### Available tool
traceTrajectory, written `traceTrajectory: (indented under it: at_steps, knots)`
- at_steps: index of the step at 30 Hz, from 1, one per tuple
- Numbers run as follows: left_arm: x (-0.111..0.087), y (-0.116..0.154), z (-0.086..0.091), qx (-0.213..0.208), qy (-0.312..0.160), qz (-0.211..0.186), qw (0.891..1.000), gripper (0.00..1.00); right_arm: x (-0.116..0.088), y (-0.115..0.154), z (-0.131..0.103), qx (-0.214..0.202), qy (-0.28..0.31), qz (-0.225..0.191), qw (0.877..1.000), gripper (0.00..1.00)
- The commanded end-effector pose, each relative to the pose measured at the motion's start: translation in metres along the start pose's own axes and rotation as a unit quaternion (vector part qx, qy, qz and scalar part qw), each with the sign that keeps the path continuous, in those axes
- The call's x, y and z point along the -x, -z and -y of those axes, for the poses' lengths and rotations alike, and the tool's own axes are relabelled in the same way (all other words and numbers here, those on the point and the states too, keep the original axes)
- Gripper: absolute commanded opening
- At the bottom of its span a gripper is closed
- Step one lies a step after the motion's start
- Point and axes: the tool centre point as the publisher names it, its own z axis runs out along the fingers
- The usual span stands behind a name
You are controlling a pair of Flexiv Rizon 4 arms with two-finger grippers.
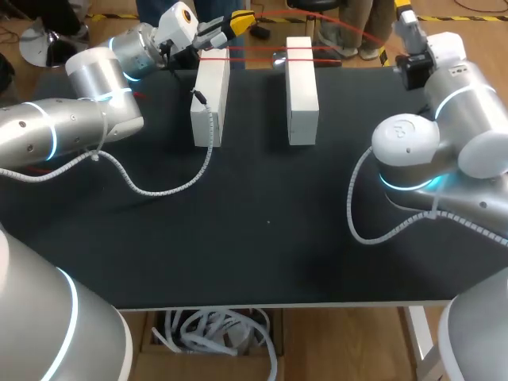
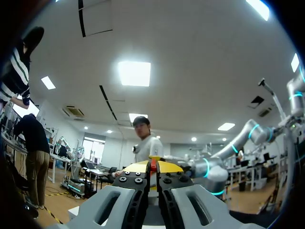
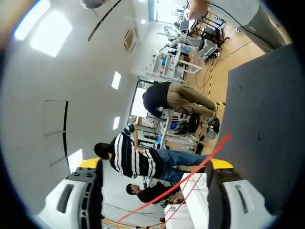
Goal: Grab the tape and strap the tape.
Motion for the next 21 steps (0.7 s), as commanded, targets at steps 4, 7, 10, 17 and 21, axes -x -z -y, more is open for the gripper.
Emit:
traceTrajectory:
  at_steps: [4, 7, 10, 17, 21]
  knots:
    - [0.0019, 0.0006, -0.0008, -0.001, 0.000, -0.002, 1.000, 0.00, -0.0008, 0.0002, 0.0006, -0.005, 0.004, 0.000, 1.000, 0.45]
    - [0.0019, 0.0006, -0.0008, -0.001, 0.000, -0.002, 1.000, 0.00, -0.0007, 0.0005, 0.0006, -0.006, 0.006, -0.001, 1.000, 0.38]
    - [0.0019, 0.0006, -0.0008, -0.001, 0.000, -0.002, 1.000, 0.00, 0.0000, 0.0019, 0.0013, -0.007, 0.008, 0.000, 1.000, 0.43]
    - [0.0019, 0.0006, -0.0008, -0.001, 0.000, -0.002, 1.000, 0.00, 0.0028, 0.0066, 0.0032, -0.012, 0.012, 0.007, 1.000, 0.66]
    - [0.0019, 0.0006, -0.0008, -0.001, 0.000, -0.002, 1.000, 0.00, 0.0040, 0.0081, 0.0025, -0.011, 0.014, 0.010, 1.000, 0.48]
